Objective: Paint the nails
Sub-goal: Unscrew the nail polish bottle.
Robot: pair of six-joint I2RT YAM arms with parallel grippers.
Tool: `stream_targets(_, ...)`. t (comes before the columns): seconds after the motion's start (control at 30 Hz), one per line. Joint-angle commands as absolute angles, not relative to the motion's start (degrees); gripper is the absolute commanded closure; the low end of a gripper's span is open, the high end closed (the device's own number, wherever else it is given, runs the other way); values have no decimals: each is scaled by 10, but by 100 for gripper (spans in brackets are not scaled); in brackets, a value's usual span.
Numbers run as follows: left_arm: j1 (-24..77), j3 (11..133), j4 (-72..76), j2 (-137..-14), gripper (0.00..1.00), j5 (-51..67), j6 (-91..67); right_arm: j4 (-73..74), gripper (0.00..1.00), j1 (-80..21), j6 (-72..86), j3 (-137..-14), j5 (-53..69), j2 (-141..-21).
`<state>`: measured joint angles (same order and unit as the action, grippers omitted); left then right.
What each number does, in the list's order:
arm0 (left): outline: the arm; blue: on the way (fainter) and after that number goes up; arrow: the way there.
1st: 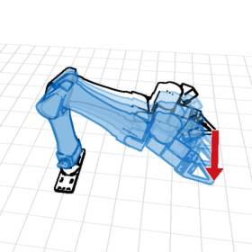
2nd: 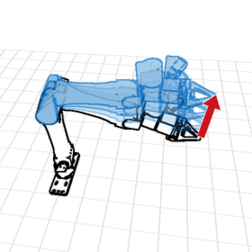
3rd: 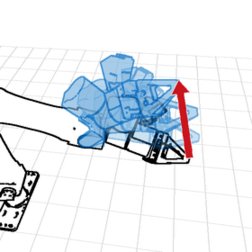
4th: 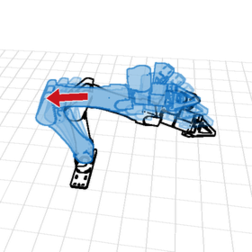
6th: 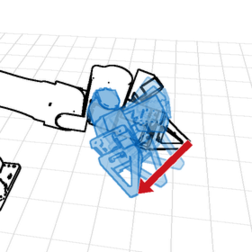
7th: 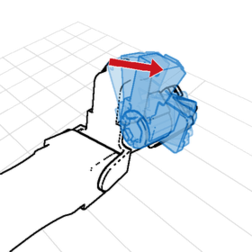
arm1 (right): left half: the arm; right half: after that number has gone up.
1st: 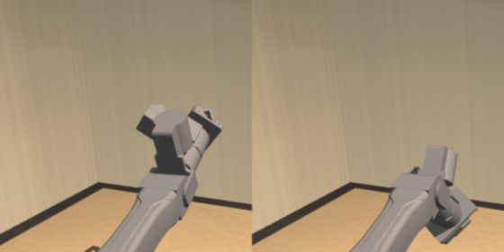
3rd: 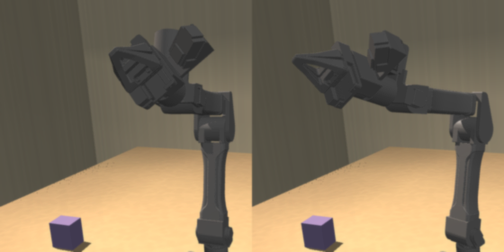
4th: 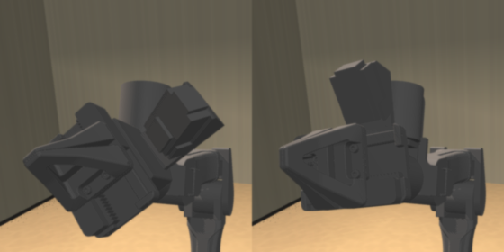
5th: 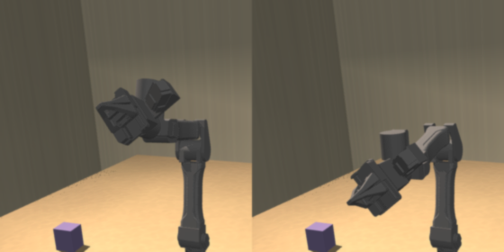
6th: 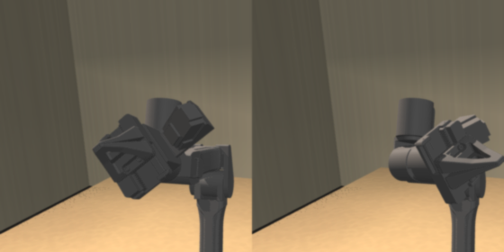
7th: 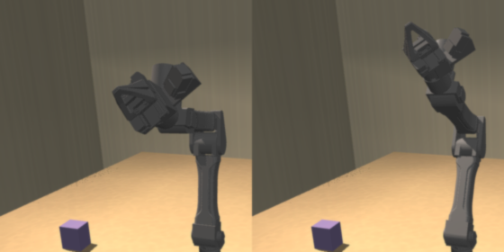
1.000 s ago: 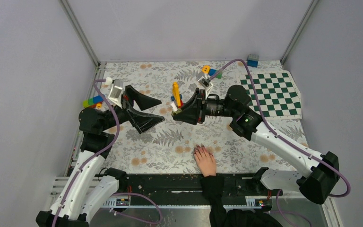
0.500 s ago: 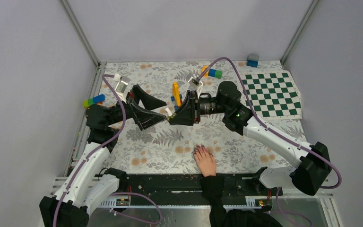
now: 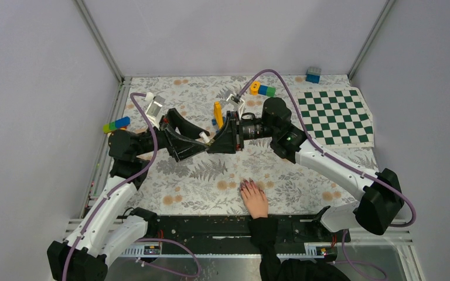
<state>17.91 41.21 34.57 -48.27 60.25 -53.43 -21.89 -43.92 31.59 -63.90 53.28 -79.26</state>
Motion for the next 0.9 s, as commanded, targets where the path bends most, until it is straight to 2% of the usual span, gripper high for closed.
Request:
stream_targets(0.0,182,421,368,-481,32,612,-526,-232,100,-440,315,-667,539,-786)
stream_targets(0.37,184,423,357,-482,75,607,-520,-228,100,-440,307,-662,522,-787)
stream_targets(0.5,185,425,347,-482,93,604,-512,-217,100,-440,294,-659,503,-784)
stream_targets(0.53,185,425,342,-481,100,602,-509,-210,100,-441,286,-659,494,-784)
stream_targets(0.87,189,438,250,-478,100,565,-457,-110,100,-457,192,-658,333,-770)
